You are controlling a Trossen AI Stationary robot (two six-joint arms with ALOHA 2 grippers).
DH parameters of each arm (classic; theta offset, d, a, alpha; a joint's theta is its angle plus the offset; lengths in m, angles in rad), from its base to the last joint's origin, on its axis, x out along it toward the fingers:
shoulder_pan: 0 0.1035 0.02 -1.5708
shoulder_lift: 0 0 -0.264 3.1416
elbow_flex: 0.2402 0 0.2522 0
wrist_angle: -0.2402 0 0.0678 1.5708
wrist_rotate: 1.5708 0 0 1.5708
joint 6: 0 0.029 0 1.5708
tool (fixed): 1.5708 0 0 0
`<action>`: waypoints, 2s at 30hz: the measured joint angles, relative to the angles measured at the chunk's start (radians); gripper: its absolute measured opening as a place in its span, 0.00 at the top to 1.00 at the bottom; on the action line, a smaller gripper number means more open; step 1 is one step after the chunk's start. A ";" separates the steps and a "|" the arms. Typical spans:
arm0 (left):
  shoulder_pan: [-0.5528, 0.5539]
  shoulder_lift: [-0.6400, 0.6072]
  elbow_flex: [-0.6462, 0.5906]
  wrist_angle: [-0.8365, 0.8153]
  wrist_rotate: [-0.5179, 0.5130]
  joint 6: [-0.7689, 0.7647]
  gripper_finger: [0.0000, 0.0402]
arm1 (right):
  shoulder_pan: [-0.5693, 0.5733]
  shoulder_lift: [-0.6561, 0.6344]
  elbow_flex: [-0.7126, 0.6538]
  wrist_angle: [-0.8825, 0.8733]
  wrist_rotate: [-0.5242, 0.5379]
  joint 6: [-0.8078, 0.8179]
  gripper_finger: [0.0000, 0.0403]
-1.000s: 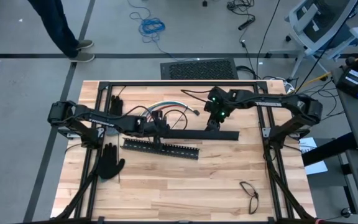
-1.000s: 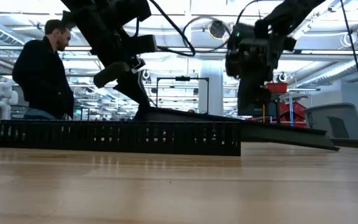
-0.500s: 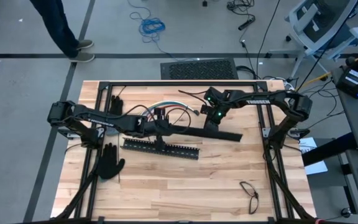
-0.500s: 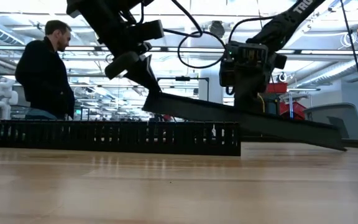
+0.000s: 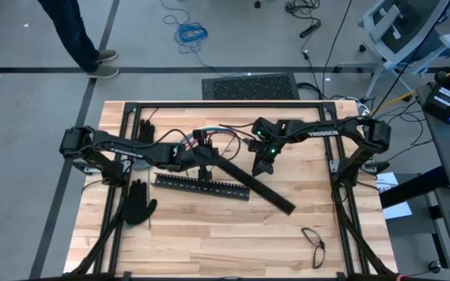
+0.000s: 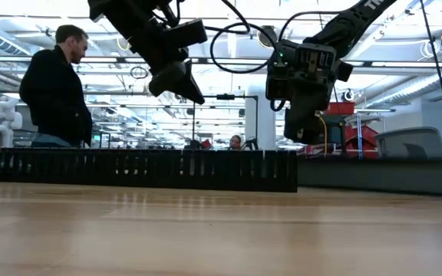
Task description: Ziptie cables
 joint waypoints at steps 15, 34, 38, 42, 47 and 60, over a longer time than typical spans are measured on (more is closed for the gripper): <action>0.010 -0.013 -0.001 -0.208 0.150 -0.002 1.00 | 0.052 -0.003 0.001 -0.206 0.411 0.078 0.64; 0.259 -0.015 -0.001 -0.236 0.389 -0.001 1.00 | 0.367 0.051 0.001 -0.087 0.831 0.710 0.54; 0.275 -0.015 -0.001 -0.237 0.403 0.023 1.00 | 0.366 0.117 0.004 -0.066 0.842 0.728 0.54; 0.282 -0.015 -0.001 -0.235 0.411 0.034 1.00 | 0.367 0.171 0.011 -0.086 0.849 0.734 0.56; 0.281 -0.015 -0.001 -0.232 0.422 0.025 1.00 | 0.375 0.211 0.017 -0.120 0.863 0.663 0.77; 0.283 -0.070 -0.001 -0.162 0.430 0.034 1.00 | 0.374 0.054 -0.010 -0.174 0.810 0.562 1.00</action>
